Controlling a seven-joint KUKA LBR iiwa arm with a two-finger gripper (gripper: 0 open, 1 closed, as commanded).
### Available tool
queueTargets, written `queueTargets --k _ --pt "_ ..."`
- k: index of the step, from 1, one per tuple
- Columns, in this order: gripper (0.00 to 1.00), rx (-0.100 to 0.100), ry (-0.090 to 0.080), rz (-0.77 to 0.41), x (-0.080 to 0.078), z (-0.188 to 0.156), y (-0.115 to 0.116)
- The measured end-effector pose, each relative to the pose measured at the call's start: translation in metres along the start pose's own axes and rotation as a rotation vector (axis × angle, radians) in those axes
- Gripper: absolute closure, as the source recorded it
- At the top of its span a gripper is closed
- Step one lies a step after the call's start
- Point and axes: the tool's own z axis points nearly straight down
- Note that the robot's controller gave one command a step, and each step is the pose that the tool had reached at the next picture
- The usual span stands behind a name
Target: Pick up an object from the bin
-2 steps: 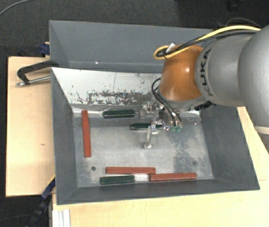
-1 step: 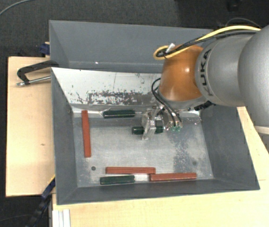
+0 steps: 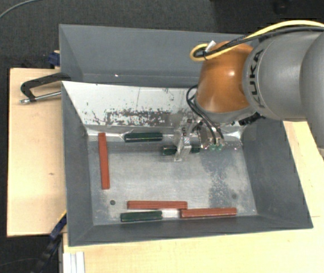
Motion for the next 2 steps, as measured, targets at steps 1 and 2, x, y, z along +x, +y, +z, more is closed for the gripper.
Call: queueTargets --k 1,2 --pt "1.0 0.0 -0.004 -0.001 -0.004 -0.063 0.001" --pt "1.0 0.0 -0.001 -0.002 -0.006 -0.088 0.001"
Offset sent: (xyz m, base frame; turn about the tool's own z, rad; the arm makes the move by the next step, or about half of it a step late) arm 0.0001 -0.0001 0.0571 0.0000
